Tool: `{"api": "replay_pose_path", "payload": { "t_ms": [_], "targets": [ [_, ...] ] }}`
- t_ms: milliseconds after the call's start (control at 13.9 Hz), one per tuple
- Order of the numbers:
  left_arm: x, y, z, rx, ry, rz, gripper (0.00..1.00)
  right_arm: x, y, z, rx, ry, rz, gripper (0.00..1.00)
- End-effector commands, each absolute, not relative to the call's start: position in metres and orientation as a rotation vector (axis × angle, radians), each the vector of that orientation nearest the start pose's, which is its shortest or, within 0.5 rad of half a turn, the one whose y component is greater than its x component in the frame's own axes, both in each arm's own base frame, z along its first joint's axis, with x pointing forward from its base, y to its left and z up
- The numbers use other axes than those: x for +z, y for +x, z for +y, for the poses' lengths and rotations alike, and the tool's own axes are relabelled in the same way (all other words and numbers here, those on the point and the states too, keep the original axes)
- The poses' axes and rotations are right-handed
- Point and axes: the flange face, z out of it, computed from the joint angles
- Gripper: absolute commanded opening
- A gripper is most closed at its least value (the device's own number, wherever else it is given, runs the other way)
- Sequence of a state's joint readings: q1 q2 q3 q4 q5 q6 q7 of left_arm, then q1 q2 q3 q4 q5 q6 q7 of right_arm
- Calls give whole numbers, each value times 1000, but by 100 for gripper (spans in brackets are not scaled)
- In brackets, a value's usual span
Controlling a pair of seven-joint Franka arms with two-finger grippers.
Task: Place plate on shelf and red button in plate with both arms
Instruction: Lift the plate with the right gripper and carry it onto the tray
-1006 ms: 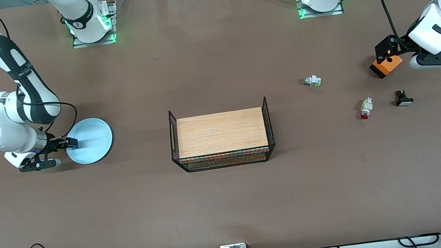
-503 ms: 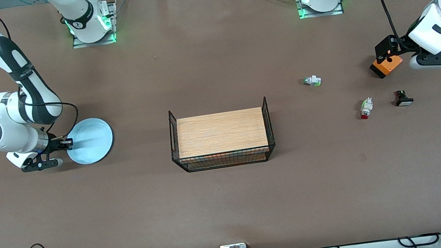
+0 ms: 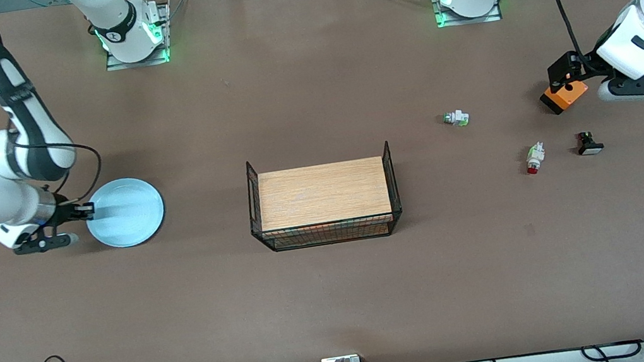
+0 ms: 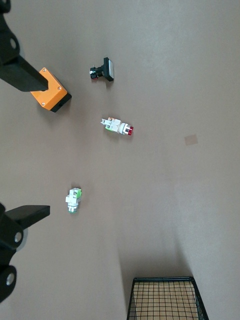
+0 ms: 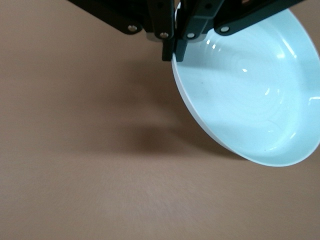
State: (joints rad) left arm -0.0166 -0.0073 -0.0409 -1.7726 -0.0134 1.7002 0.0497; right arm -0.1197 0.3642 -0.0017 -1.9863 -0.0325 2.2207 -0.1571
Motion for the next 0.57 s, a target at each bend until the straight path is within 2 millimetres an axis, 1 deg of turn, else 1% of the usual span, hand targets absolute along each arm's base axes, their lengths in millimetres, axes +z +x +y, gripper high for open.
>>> {"api": "replay_pose_path", "payload": {
  "t_ms": [0, 144, 215, 287, 431, 503],
  "targets": [
    [549, 557, -29, 96, -3133, 198, 100, 348, 607, -50, 229, -3117, -49, 0],
    [549, 557, -29, 96, -3133, 198, 100, 393, 619, -38, 217, -3066, 32, 0],
    [549, 557, -29, 96, -3133, 198, 100, 419, 624, -31, 230, -3026, 103, 0],
    [549, 557, -29, 96, -3133, 198, 100, 438, 628, -21, 233, -3011, 144, 0],
    [549, 557, -29, 96, -3133, 198, 100, 467, 630, 6, 276, -2985, 304, 0],
    [549, 557, -29, 96, -3133, 198, 100, 483, 628, 27, 310, -2952, 396, 0]
  ]
}}
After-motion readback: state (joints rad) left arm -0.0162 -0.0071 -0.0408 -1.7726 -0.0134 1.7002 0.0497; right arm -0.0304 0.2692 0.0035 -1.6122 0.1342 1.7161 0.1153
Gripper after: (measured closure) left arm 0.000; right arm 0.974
